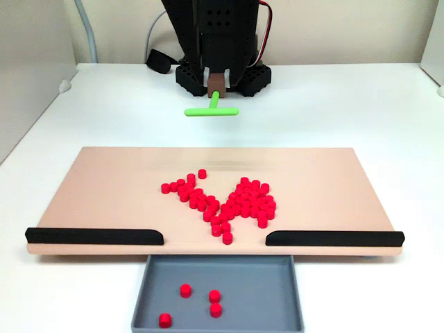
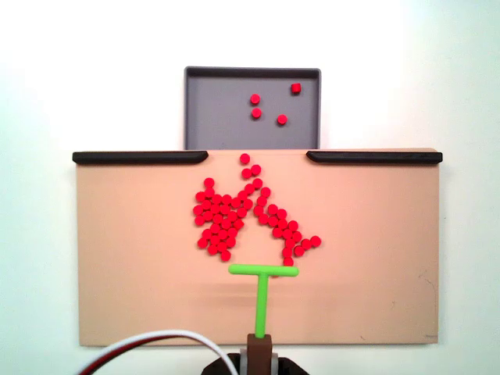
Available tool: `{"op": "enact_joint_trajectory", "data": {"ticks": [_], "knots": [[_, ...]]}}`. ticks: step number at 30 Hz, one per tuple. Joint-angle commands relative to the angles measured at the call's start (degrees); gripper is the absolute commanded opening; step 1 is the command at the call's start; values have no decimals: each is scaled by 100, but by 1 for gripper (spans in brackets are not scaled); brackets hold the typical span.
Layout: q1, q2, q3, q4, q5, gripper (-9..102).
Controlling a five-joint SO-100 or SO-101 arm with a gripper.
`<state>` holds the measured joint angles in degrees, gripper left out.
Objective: Push granules from right to the grey container
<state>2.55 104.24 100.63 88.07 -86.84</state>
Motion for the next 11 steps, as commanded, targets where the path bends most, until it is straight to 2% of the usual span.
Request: {"op": "enact_joint_trajectory", "data": {"ticks": [1, 11], "knots": [[53, 202, -35, -18, -149, 0], [88, 97, -35, -18, -299, 1]]}}
